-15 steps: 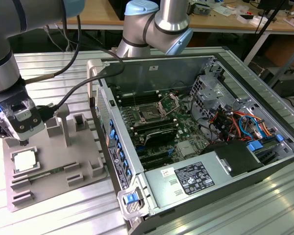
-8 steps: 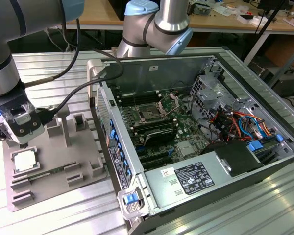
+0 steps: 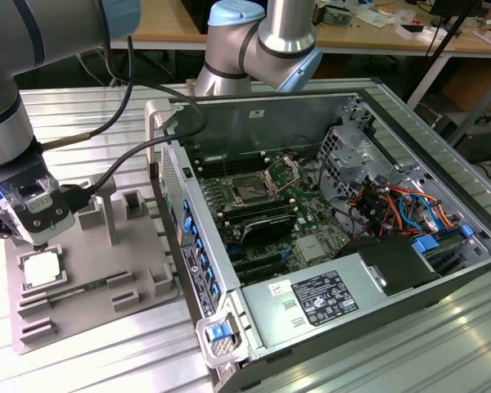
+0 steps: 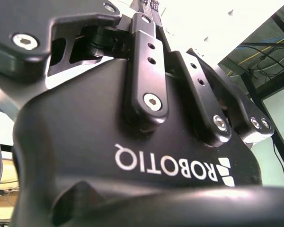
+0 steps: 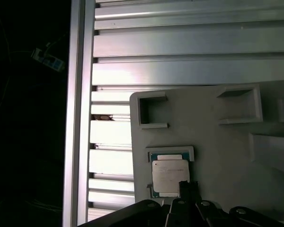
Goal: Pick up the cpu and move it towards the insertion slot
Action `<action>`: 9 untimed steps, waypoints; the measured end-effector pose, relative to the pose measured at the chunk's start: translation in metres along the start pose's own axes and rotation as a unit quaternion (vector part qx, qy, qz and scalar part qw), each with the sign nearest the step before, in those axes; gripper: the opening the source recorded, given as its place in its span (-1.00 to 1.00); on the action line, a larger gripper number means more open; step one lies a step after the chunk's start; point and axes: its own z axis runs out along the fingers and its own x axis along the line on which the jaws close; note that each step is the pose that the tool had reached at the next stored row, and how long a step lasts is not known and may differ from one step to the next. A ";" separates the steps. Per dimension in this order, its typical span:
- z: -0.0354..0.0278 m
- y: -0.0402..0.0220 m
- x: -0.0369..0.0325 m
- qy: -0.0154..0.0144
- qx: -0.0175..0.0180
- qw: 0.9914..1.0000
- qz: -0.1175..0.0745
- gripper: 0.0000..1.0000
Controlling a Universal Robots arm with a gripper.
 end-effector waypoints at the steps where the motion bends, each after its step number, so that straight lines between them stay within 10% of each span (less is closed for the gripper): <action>1: 0.0006 0.0000 0.0000 0.000 0.000 1.000 0.000 -0.79; 9: 0.0025 -0.0001 0.0014 0.000 0.000 1.000 0.000 -0.79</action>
